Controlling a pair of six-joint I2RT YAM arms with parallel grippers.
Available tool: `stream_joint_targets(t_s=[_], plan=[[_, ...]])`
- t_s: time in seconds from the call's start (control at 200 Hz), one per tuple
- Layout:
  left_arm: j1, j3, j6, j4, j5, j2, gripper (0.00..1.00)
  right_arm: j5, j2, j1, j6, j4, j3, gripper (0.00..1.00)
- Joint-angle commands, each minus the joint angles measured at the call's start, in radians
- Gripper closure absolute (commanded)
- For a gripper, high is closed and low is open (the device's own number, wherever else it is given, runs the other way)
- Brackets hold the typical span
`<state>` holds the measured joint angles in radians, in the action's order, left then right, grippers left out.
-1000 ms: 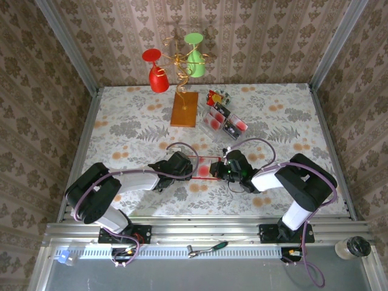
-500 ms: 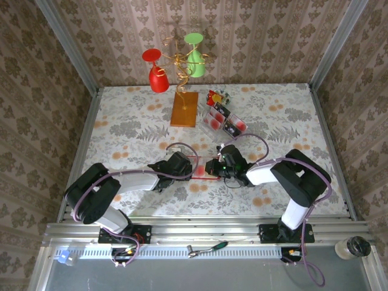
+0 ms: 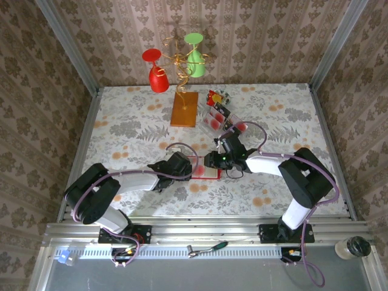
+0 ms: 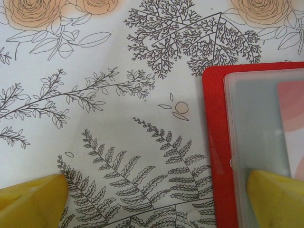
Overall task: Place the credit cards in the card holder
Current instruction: Insert the credit card into the card slot.
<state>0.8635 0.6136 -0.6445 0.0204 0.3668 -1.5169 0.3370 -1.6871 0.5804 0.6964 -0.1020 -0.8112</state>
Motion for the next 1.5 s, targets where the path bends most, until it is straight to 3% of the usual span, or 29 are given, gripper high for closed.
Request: stream_joint_targets(t_s=[0.0,0.1,0.795,1.08,1.495], plan=[[0.004,-0.028,-0.012,0.038,0.004,0.014,0.02,-0.003,0.001,0.002,-0.043,0.111,-0.049,0.92],[0.004,-0.029,-0.012,0.037,0.003,0.015,0.02,0.003,-0.026,0.005,-0.041,0.112,-0.067,0.98],[-0.006,-0.005,-0.011,0.079,-0.003,0.067,0.02,0.012,-0.173,0.082,-0.018,0.104,-0.157,0.99],[-0.074,-0.002,-0.013,0.156,-0.018,0.1,0.02,0.008,-0.173,0.09,-0.01,0.107,-0.161,0.99],[-0.075,-0.021,-0.012,0.108,-0.043,0.037,0.02,-0.007,-0.118,0.089,-0.042,0.165,-0.199,0.99]])
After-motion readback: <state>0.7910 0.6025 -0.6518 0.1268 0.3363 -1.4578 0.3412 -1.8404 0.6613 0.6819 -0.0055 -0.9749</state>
